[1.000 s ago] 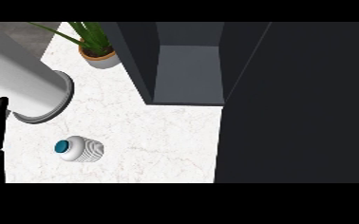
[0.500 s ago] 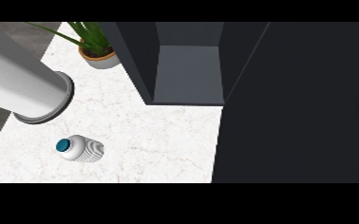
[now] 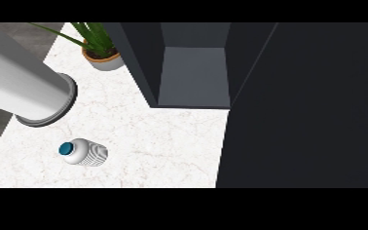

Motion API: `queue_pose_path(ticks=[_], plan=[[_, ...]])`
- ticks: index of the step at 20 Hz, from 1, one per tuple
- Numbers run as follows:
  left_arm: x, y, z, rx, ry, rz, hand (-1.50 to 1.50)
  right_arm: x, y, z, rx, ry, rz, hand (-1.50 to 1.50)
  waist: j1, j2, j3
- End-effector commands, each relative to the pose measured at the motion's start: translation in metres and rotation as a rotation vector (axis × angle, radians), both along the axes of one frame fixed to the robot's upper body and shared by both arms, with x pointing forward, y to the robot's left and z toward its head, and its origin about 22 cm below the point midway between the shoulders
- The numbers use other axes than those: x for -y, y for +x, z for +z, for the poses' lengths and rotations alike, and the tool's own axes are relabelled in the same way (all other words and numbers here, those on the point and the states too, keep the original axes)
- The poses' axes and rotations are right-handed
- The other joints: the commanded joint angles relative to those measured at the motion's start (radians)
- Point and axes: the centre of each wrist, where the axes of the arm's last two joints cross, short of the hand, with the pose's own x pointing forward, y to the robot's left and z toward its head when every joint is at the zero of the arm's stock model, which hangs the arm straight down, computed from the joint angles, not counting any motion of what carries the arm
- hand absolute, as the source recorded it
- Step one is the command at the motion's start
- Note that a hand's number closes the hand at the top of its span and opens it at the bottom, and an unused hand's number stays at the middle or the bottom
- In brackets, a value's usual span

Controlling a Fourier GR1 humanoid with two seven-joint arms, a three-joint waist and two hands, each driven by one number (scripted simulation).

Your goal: Pick up the bottled water, place it into the cabinet and close the cabinet

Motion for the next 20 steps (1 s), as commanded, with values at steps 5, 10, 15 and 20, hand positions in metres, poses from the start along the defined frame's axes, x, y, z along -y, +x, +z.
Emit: queue_pose_path(ticks=[5, 10, 15, 20], plan=[[0.009, -0.021, 0.042, 0.132, -0.047, -0.066, -1.50, -0.007, -0.019, 0.013, 0.023, -0.004, -0.012, -1.50, -0.009, -0.003, 0.000], [0.008, -0.023, 0.031, 0.102, -0.042, -0.047, -1.50, -0.009, -0.026, 0.021, 0.018, 0.005, -0.018, -1.50, -0.012, -0.001, -0.001], [0.003, -0.018, 0.033, 0.094, -0.032, -0.057, -1.50, -0.018, -0.021, 0.022, 0.027, -0.014, -0.006, -1.50, -0.019, 0.002, -0.001], [-0.009, -0.020, 0.014, 0.048, -0.020, -0.017, -1.50, -0.008, -0.027, 0.016, 0.029, -0.036, -0.020, -1.50, -0.022, 0.003, 0.000]])
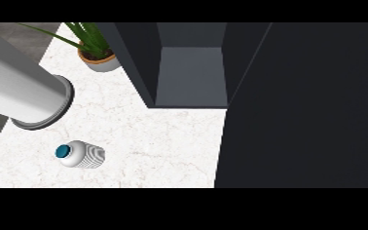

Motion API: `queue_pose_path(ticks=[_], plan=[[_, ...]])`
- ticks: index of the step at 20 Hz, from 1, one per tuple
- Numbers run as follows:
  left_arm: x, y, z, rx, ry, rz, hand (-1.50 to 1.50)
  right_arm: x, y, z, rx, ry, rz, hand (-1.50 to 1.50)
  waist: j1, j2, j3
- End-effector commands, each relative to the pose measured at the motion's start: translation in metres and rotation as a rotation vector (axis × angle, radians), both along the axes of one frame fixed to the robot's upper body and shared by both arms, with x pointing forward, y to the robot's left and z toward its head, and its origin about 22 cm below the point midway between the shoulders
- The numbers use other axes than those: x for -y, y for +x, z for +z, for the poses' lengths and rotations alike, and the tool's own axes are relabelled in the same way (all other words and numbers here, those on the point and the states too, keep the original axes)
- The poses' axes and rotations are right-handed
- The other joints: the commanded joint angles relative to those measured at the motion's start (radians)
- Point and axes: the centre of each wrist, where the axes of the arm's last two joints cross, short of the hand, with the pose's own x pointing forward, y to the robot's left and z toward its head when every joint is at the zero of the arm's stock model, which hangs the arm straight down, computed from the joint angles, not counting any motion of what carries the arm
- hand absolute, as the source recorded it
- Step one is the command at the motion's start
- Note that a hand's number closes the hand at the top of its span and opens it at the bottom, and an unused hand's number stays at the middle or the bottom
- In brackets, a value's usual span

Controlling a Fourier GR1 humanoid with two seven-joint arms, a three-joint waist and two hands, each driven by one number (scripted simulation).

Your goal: Pick up the bottled water, place it into the cabinet and close the cabinet

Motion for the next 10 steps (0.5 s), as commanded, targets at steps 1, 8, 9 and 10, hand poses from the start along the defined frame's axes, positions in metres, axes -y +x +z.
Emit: queue_pose_path(ticks=[1, 8, 9, 10], plan=[[0.016, 0.003, 0.029, 0.093, -0.036, -0.052, -1.50, 0.003, -0.012, 0.013, 0.060, -0.044, -0.058, -1.50, -0.005, 0.004, 0.001], [-0.002, 0.017, -0.015, 0.059, -0.018, -0.053, -1.50, 0.004, -0.019, 0.017, 0.059, -0.057, -0.067, -1.50, -0.005, 0.004, 0.000], [-0.014, 0.026, -0.017, 0.057, -0.012, -0.047, -1.50, -0.004, -0.025, 0.019, 0.049, -0.034, -0.046, -1.50, -0.009, 0.004, -0.001], [0.005, 0.042, -0.020, 0.055, 0.002, -0.036, -1.50, 0.001, -0.021, 0.023, 0.075, -0.053, -0.050, -1.50, -0.016, 0.006, -0.001]])
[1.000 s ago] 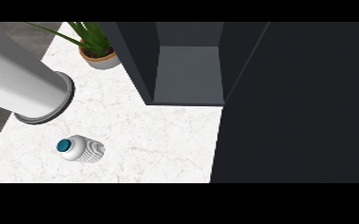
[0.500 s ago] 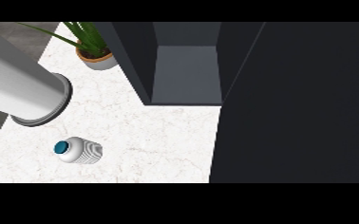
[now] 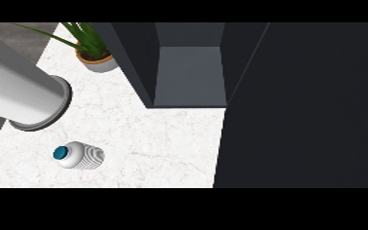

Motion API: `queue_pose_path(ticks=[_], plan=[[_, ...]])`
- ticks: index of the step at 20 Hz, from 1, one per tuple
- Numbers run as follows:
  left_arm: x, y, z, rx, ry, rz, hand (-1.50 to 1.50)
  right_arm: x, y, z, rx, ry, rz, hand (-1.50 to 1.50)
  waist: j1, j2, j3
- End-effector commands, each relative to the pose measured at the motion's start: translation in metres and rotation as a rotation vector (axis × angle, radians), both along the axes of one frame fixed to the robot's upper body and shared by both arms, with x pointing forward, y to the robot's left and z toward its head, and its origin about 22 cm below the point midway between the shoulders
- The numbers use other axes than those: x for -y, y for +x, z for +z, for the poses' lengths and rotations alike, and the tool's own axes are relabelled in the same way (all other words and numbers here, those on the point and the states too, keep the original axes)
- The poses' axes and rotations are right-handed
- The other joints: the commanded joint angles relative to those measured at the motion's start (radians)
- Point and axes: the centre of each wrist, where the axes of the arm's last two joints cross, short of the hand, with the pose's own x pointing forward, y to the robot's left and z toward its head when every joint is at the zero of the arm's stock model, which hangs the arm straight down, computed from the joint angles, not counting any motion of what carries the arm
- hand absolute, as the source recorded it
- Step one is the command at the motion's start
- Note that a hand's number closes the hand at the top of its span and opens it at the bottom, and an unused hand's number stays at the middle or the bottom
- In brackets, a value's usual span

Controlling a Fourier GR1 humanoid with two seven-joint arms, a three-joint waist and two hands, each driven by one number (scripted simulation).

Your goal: Pick up the bottled water, place it into the cabinet and close the cabinet

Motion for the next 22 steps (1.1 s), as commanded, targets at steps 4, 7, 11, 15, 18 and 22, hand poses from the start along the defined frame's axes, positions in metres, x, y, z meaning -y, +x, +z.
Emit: queue_pose_path(ticks=[4, 7, 11, 15, 18, 22], plan=[[0.007, 0.033, -0.030, -0.025, -0.018, 0.018, -1.50, -0.004, -0.008, 0.013, 0.081, -0.054, -0.057, -1.50, 0.001, 0.002, 0.000], [-0.007, 0.027, -0.037, -0.042, 0.013, 0.040, -1.50, 0.009, -0.028, 0.017, 0.083, -0.066, -0.054, -1.50, -0.008, -0.001, 0.000], [0.011, 0.056, -0.058, -0.054, 0.040, 0.016, -1.50, 0.006, -0.012, 0.022, 0.083, -0.052, -0.060, -1.50, -0.002, 0.004, 0.000], [0.009, 0.040, -0.087, -0.089, 0.019, 0.010, -1.50, -0.002, -0.009, 0.016, 0.084, -0.054, -0.059, -1.50, 0.005, 0.002, 0.000], [0.005, 0.061, -0.092, -0.103, 0.027, 0.011, -1.50, -0.007, -0.021, 0.021, 0.075, -0.043, -0.051, -1.50, -0.002, 0.001, -0.001], [-0.008, 0.068, -0.129, -0.091, 0.013, -0.021, -1.50, -0.002, -0.019, 0.017, 0.068, -0.045, -0.058, -1.50, -0.006, 0.001, -0.001]])
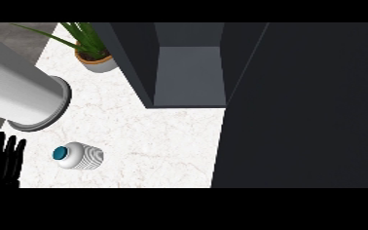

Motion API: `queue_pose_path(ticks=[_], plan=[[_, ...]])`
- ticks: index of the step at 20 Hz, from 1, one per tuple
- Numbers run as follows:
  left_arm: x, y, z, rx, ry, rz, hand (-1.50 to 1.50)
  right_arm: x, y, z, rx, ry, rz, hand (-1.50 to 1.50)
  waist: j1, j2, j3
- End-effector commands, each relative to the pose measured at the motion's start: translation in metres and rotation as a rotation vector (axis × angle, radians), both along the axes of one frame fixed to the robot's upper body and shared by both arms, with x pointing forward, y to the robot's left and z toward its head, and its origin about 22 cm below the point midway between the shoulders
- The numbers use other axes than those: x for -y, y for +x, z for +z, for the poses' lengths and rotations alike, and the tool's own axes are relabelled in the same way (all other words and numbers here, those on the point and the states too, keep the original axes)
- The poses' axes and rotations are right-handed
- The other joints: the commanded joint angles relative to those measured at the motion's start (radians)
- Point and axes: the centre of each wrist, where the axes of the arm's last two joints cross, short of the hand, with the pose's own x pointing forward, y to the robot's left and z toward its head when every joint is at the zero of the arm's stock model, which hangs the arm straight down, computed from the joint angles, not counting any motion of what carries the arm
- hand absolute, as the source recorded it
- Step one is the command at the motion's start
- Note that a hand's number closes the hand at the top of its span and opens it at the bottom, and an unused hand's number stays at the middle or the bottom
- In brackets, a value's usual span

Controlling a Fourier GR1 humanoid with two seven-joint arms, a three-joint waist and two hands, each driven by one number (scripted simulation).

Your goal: Pick up the bottled water, place it into the cabinet and close the cabinet

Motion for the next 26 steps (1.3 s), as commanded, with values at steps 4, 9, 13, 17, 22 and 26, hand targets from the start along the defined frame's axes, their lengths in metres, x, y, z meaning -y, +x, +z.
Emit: queue_pose_path(ticks=[4, 9, 13, 17, 22, 26], plan=[[0.014, 0.009, -0.043, -0.016, -0.026, -0.046, -1.50, 0.011, -0.011, 0.021, 0.091, -0.035, -0.078, -1.50, 0.004, 0.001, 0.000], [0.028, 0.020, -0.053, -0.017, -0.031, -0.030, -1.50, 0.013, -0.021, 0.020, 0.073, -0.051, -0.065, -1.50, 0.000, 0.000, 0.001], [0.027, 0.038, -0.073, -0.030, -0.034, -0.048, -1.50, 0.006, -0.015, 0.016, 0.076, -0.047, -0.071, -1.50, 0.002, 0.001, 0.001], [0.049, 0.030, -0.095, -0.050, -0.019, -0.037, -1.50, 0.016, -0.022, 0.020, 0.078, -0.056, -0.062, -1.50, -0.001, 0.000, 0.001], [0.038, 0.028, -0.106, -0.044, -0.039, -0.013, -1.50, 0.008, -0.027, 0.015, 0.077, -0.059, -0.058, -1.50, -0.003, -0.001, 0.001], [0.029, 0.026, -0.121, -0.058, -0.026, 0.010, -1.50, 0.014, -0.020, 0.018, 0.081, -0.073, -0.068, -1.50, 0.000, 0.001, 0.001]])
